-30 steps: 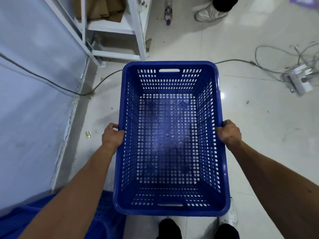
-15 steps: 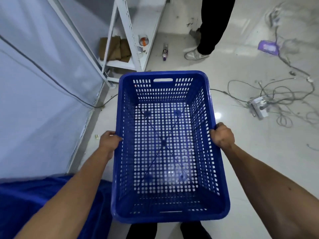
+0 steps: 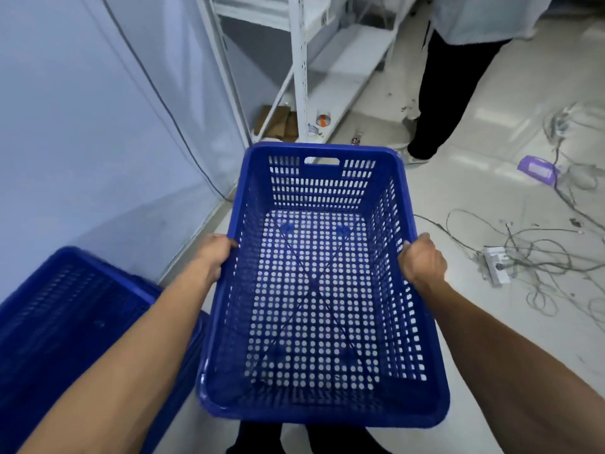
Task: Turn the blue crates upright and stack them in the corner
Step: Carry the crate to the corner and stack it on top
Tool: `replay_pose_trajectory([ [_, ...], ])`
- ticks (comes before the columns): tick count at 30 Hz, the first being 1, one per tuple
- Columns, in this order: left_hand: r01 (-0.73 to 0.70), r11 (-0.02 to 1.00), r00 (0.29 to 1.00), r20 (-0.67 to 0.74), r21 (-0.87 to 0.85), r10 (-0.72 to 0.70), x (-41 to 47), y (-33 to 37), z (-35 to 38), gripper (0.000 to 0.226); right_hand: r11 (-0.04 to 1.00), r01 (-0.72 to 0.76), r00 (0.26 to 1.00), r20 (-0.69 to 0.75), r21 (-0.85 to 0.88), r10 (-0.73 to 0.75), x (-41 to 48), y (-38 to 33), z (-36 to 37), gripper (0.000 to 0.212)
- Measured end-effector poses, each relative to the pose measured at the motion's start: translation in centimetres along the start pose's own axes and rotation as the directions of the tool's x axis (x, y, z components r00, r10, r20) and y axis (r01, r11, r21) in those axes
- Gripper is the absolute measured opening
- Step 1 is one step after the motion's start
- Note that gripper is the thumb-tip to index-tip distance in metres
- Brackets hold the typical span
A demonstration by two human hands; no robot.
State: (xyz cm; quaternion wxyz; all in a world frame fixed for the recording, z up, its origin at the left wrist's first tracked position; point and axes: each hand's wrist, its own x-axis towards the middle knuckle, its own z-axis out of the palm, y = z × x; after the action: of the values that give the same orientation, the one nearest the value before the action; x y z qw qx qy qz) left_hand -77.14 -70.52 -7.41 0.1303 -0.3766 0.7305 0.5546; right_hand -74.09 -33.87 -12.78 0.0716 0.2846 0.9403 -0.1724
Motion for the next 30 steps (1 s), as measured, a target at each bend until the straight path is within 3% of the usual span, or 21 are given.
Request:
replay_pose_trajectory([
  [13, -0.054, 0.984, 0.966, -0.259, -0.17, 0.008, -9.8, -1.0, -14.5, 0.005, 0.924, 0.383, 0.923, -0.023, 0.007, -0.383, -5.4, -11.3, -4.9, 0.033],
  [18, -0.086, 0.969, 0.948, -0.317, -0.232, 0.008, -12.8, -4.3, -21.0, 0.021, 0.855, 0.518, 0.855, 0.002, -0.032, -0.519, -9.4, -16.5, -5.6, 0.033],
  [26, -0.101, 0.941, 0.914, -0.405, -0.323, -0.041, -19.8, -10.7, -30.9, 0.006, 0.735, 0.678, 0.735, -0.01, 0.001, -0.678, -19.4, -22.9, -5.8, 0.033],
  [30, -0.124, 0.92, 0.886, -0.459, -0.372, -0.066, -22.9, -14.3, -35.7, 0.012, 0.669, 0.744, 0.669, 0.011, -0.004, -0.743, -25.2, -25.7, -5.6, 0.035],
])
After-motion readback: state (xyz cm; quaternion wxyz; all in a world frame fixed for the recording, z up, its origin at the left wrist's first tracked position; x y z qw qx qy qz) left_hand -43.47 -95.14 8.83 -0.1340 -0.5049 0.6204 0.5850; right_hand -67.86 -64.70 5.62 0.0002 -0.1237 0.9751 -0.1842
